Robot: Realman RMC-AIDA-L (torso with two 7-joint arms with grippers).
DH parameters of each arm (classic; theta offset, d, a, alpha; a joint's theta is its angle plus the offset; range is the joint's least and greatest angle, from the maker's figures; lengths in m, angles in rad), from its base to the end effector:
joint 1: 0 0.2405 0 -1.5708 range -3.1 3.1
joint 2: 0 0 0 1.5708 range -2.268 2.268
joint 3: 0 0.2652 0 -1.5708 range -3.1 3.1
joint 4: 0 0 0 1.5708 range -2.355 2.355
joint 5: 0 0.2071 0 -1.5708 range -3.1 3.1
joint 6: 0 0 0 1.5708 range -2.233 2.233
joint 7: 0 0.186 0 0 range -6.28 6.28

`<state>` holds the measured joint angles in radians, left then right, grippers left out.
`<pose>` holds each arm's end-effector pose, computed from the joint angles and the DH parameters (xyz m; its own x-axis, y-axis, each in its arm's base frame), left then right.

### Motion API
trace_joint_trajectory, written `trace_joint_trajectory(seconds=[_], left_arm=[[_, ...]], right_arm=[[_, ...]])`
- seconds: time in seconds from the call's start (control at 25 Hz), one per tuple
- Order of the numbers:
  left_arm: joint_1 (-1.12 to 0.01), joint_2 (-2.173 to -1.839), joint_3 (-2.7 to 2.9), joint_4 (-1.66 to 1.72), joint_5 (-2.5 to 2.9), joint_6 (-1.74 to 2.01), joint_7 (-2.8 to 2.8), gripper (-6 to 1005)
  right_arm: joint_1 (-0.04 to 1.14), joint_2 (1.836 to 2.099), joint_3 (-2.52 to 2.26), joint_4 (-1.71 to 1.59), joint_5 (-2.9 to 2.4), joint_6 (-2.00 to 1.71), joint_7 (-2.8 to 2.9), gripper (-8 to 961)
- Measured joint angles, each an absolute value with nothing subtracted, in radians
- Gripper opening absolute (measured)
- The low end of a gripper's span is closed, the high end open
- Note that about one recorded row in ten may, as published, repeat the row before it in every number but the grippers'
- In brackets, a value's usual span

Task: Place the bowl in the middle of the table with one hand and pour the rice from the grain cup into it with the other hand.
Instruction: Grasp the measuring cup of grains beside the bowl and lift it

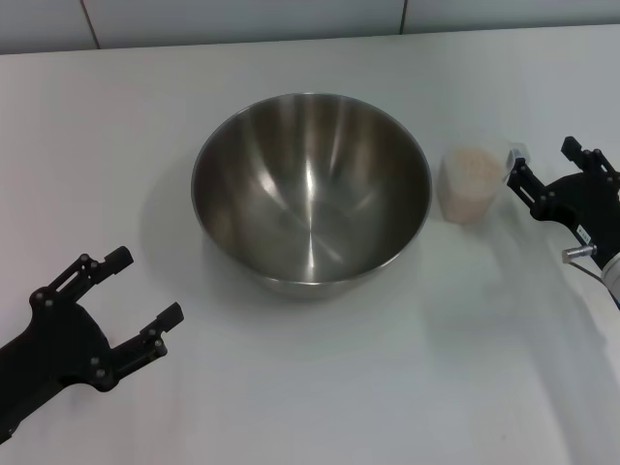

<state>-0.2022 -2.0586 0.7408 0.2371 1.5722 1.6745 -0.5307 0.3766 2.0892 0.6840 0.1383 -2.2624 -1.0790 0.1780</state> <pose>-0.3117 0.2335 -0.0511 0.7248 -0.0151 0.6888 0.4181 -0.7850 -0.4571 0.3543 0.3434 -0.0563 0.7319 -0.1294 -0.6690 -0.6797 -0.2068 -0.7037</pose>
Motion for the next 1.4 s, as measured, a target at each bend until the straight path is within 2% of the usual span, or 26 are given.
trace_joint_trajectory(seconds=[0.44,0.68,1.12,1.32,1.4], left_arm=[[-0.202,-2.059,0.741,0.233,1.572,1.675,-0.531,842],[-0.2,-2.059,0.741,0.232,1.572,1.678,-0.531,842],[-0.193,-2.06,0.741,0.232,1.572,1.681,-0.531,842],[-0.191,-2.06,0.741,0.223,1.572,1.684,-0.53,842],[-0.191,-2.06,0.741,0.223,1.572,1.684,-0.53,842]], right_arm=[[0.375,2.09,0.684,0.139,-2.262,-1.079,0.166,689],[0.376,2.091,0.684,0.141,-2.263,-1.078,0.153,470],[0.373,2.092,0.684,0.146,-2.263,-1.079,0.157,259],[0.368,2.092,0.684,0.149,-2.263,-1.086,0.159,46],[0.367,2.092,0.684,0.152,-2.263,-1.087,0.159,31]])
